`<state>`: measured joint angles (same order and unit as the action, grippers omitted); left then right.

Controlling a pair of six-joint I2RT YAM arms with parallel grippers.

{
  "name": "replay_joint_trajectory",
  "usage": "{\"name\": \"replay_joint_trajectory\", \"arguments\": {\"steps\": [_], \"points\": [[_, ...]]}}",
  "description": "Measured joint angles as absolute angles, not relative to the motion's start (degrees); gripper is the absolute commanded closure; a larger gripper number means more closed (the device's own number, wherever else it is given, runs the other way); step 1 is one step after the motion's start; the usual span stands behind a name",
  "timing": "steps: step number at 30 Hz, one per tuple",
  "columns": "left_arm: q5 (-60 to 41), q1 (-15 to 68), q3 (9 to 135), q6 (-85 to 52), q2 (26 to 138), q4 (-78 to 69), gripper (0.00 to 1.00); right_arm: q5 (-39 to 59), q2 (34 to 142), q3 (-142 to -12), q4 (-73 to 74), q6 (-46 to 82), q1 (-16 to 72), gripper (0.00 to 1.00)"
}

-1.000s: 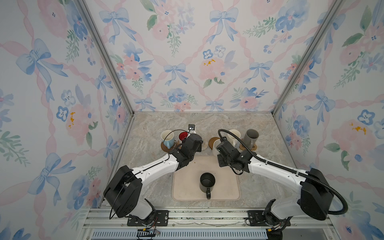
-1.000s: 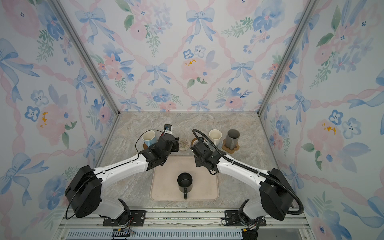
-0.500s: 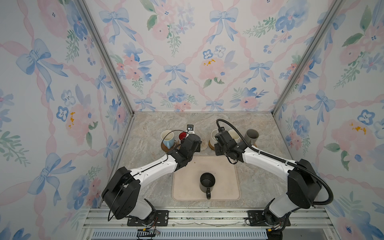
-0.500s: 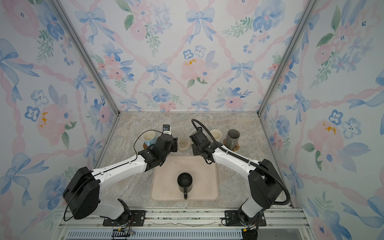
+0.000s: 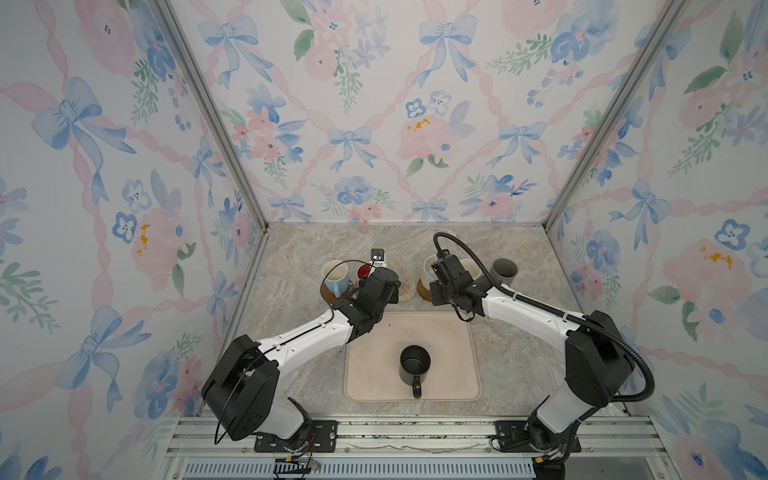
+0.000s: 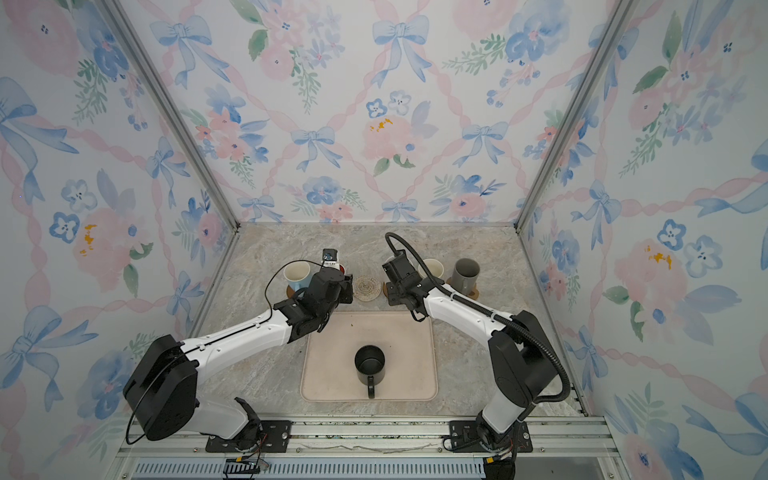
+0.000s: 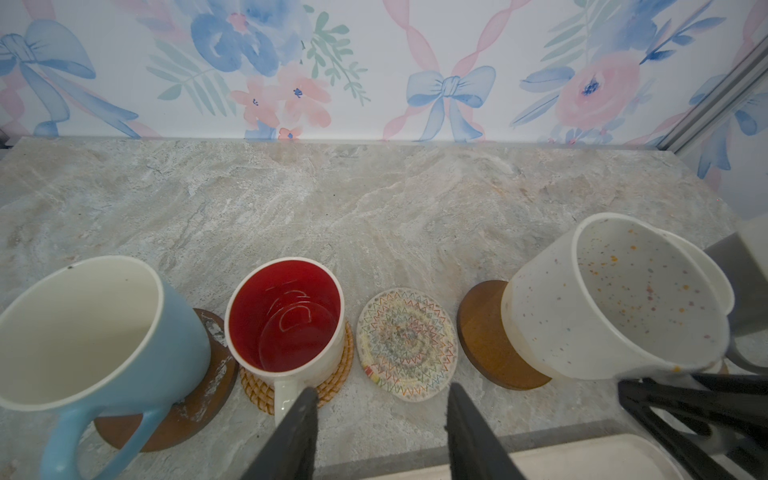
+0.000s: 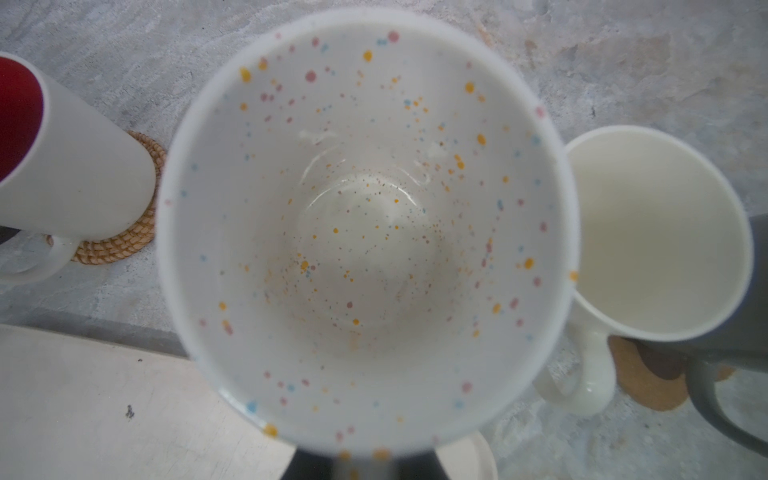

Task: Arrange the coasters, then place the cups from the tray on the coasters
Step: 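Lower the speckled mug onto the wooden coaster with the right gripper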

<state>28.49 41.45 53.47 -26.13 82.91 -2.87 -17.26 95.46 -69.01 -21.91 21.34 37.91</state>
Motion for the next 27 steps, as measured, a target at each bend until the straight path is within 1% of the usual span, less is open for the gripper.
{"name": "replay_joint_trajectory", "arguments": {"steps": [7,27], "points": [[28.47,41.06,53.47,-26.13,82.91,-2.87,0.53,-16.53,98.78,-70.39,-22.48,20.93,37.87,1.0],[28.03,40.77,53.47,-26.15,82.91,-2.87,0.53,-16.27,101.45,-71.57,-23.38,20.32,36.77,1.0]]}}
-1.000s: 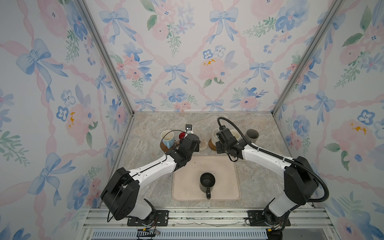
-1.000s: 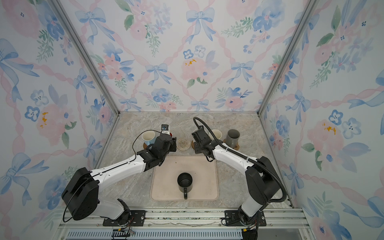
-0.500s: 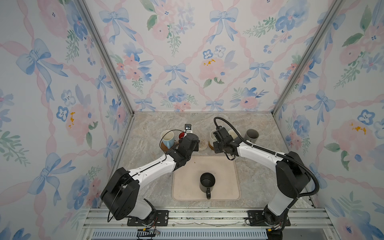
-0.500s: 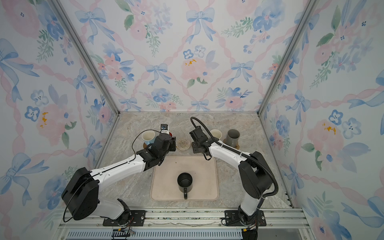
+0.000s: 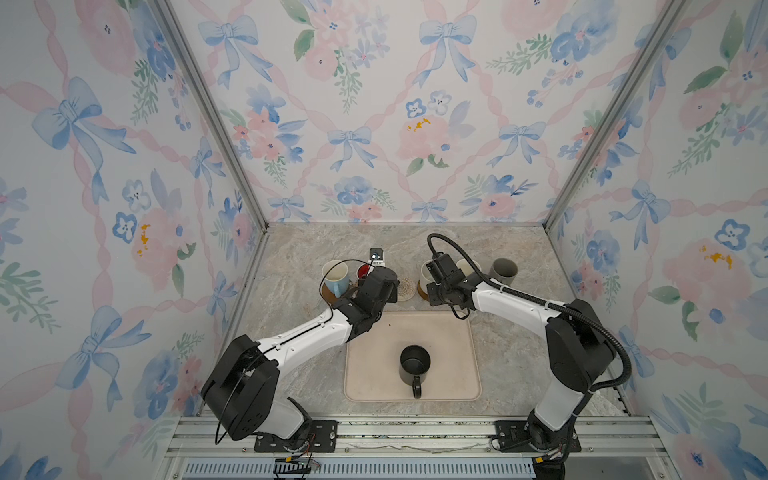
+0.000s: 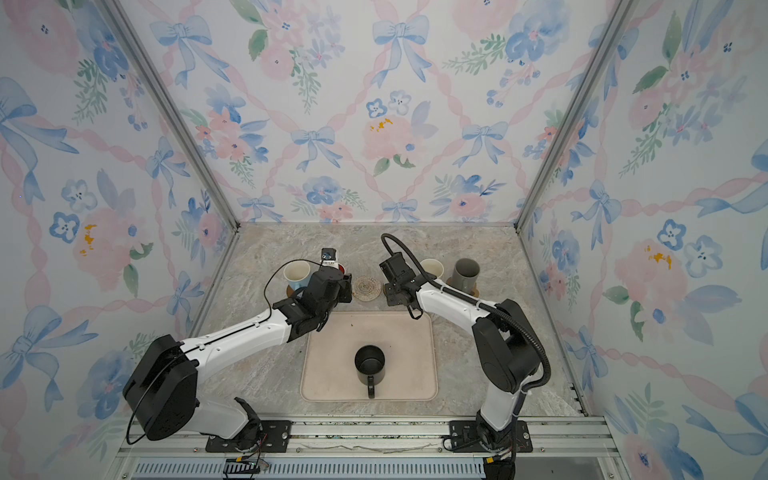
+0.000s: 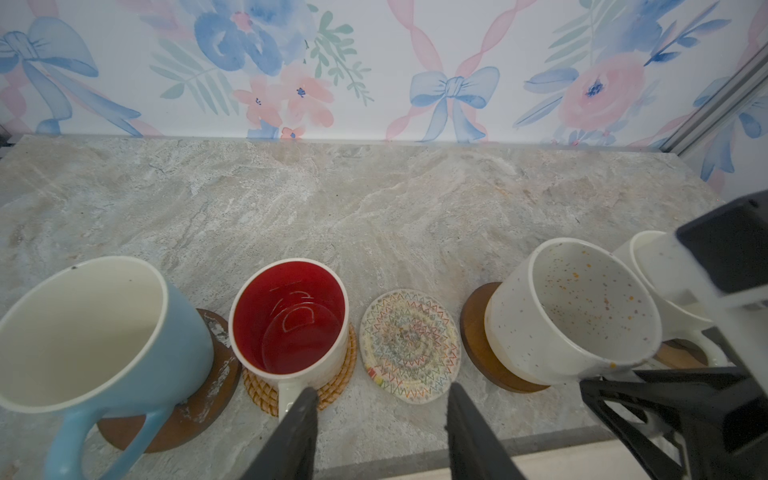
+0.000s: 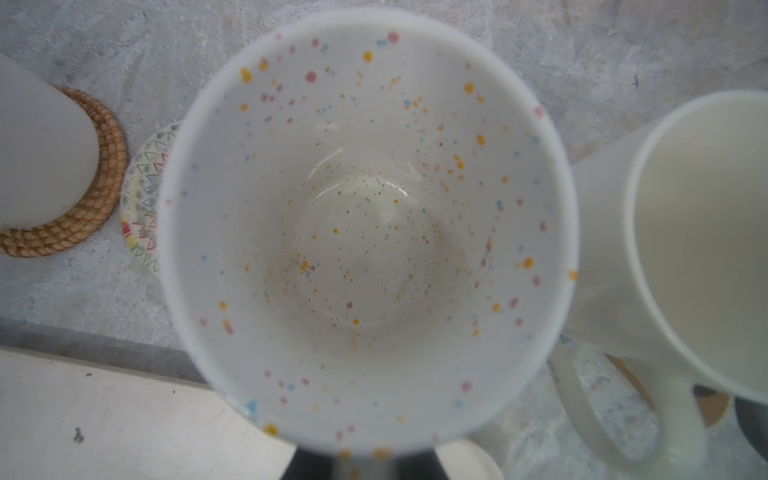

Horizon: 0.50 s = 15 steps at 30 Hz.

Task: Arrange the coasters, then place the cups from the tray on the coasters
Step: 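Lower the speckled mug onto the wooden coaster with the right gripper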

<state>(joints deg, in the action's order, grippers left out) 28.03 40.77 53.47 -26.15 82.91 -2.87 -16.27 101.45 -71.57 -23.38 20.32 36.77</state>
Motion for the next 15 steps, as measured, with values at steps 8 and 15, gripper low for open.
{"name": "replay_joint_trajectory", "arguments": {"steps": [8,15], "points": [[27.88,40.77,53.47,-26.15,82.91,-2.87,0.53,-16.25,101.49,-71.57,-23.33,20.34,36.56,1.0],[27.64,40.71,53.47,-26.15,82.91,-2.87,0.53,-16.23,101.69,-71.57,-23.33,20.34,36.18,1.0]]}}
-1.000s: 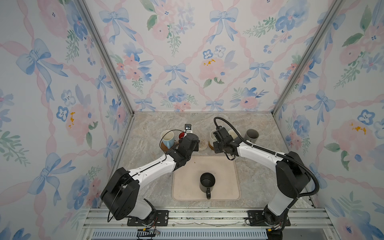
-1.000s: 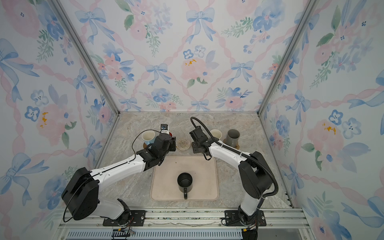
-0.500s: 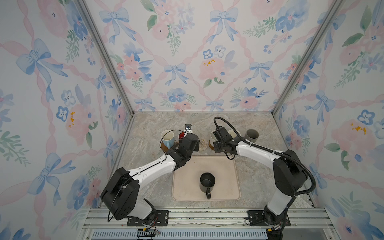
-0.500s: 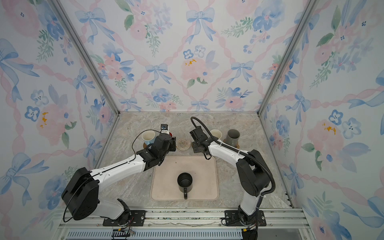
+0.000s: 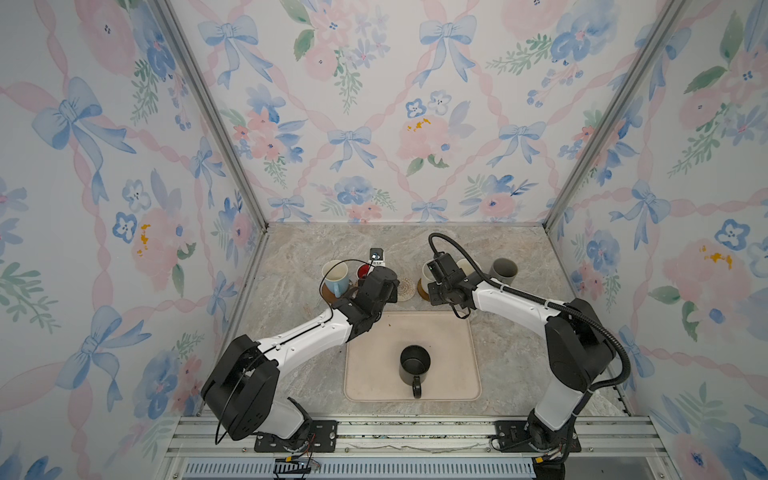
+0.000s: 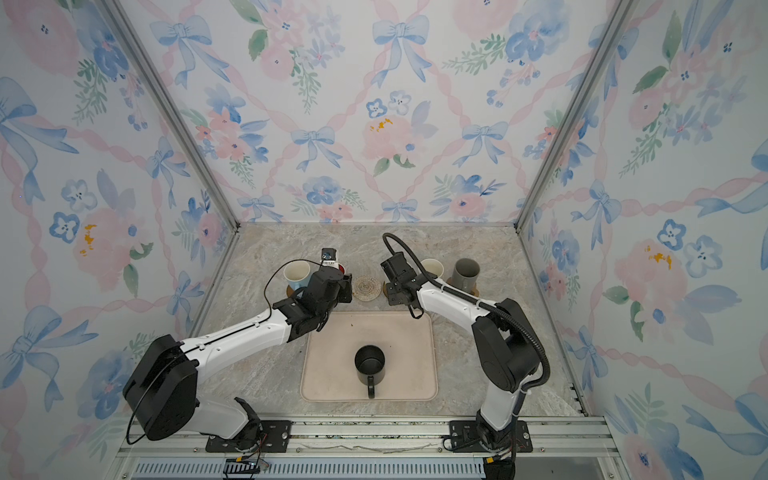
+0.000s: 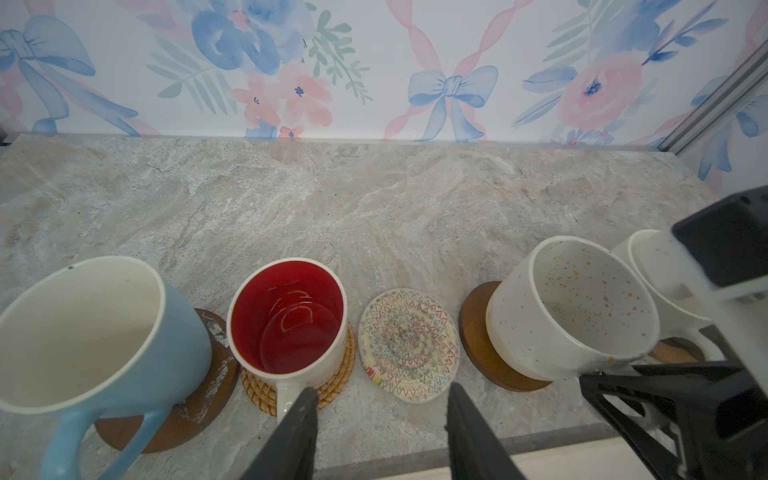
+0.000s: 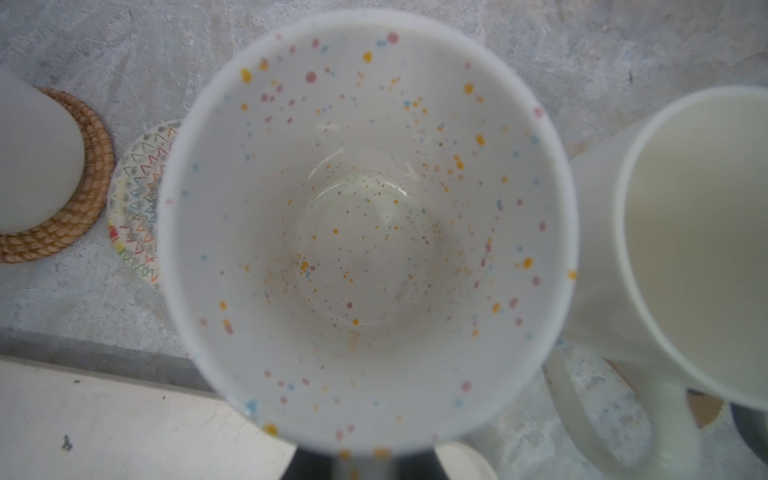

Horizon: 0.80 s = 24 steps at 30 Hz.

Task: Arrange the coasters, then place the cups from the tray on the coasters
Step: 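Lower the speckled mug onto the wooden coaster with the right gripper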

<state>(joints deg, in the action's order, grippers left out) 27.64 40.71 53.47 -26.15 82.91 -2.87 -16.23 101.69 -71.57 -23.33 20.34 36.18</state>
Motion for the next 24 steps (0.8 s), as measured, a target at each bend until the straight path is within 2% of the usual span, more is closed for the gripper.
{"name": "replay_joint_trajectory", "arguments": {"steps": [24], "points": [[27.62,40.47,53.47,-26.15,82.94,-2.85,0.53,-16.16,103.13,-71.57,-23.27,20.56,36.03,1.0]]}}
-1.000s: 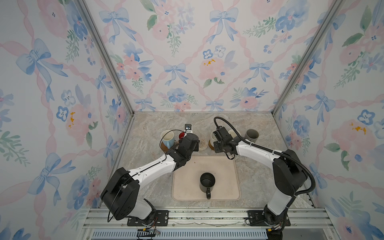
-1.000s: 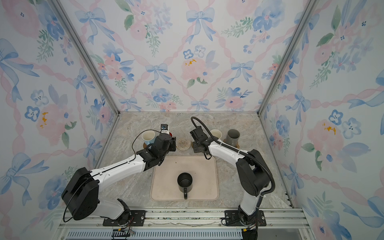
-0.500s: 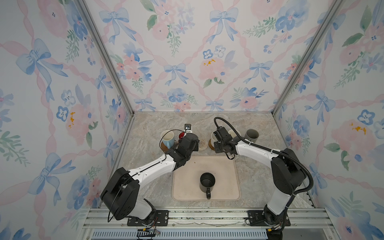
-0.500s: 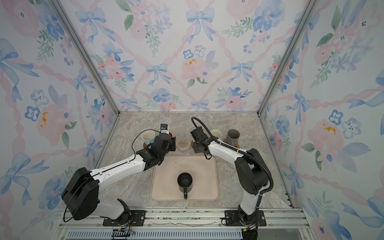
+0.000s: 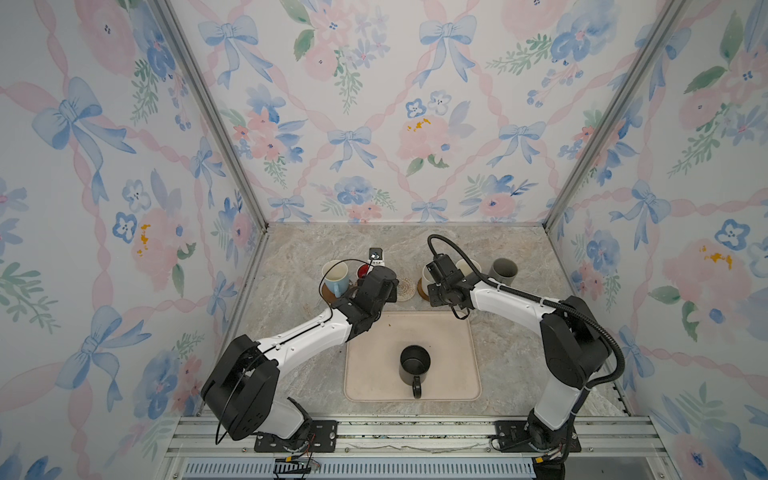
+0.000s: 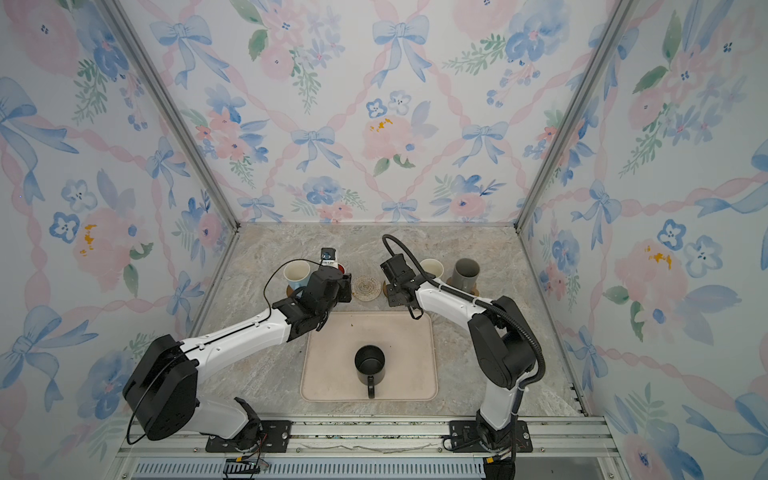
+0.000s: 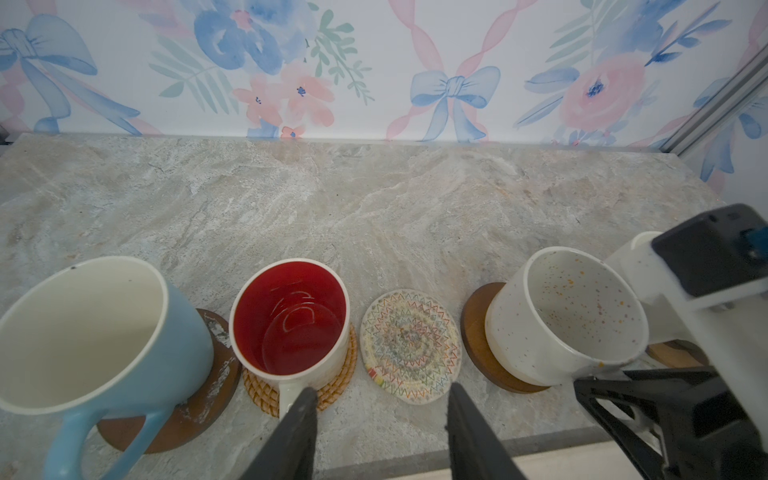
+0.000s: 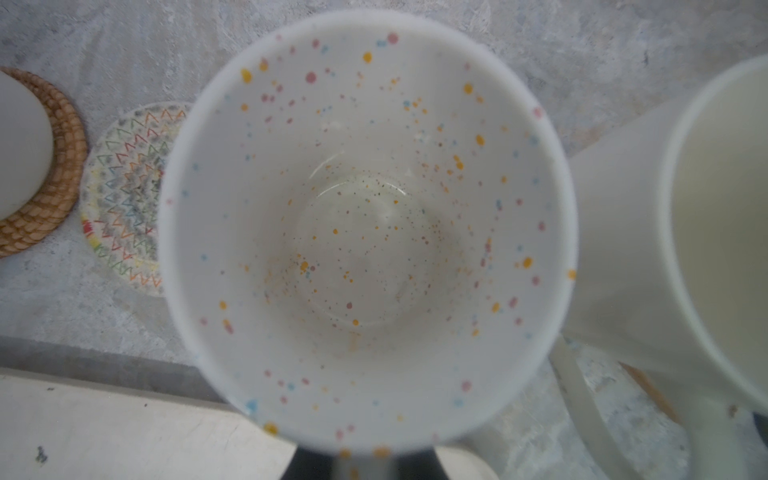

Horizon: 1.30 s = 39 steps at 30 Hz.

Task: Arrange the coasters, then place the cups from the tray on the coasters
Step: 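Lower the speckled mug onto the wooden coaster with the right gripper, then hold the speckled mug on the wooden coaster with the right gripper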

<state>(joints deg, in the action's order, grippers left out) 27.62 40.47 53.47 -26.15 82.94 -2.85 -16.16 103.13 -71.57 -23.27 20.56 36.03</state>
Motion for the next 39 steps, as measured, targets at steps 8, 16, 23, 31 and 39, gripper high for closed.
{"name": "replay_joint_trajectory", "arguments": {"steps": [8,16,23,31,39], "points": [[27.4,40.47,53.47,-26.15,82.94,-2.85,0.53,-15.62,103.13,-71.55,-23.27,20.97,36.03,1.0],[27.18,40.4,53.47,-26.15,82.94,-2.85,0.53,-15.57,103.13,-71.55,-23.27,20.99,36.03,0.92],[27.14,40.34,53.47,-26.15,82.94,-2.85,0.53,-15.57,103.13,-71.55,-23.27,21.02,36.03,0.83],[27.0,40.1,53.47,-26.17,82.96,-2.85,0.52,-15.66,103.13,-71.55,-22.65,21.5,36.03,0.73],[26.98,40.1,53.47,-26.17,82.98,-2.85,0.52,-15.86,103.13,-71.55,-21.54,21.65,36.03,0.68]]}}
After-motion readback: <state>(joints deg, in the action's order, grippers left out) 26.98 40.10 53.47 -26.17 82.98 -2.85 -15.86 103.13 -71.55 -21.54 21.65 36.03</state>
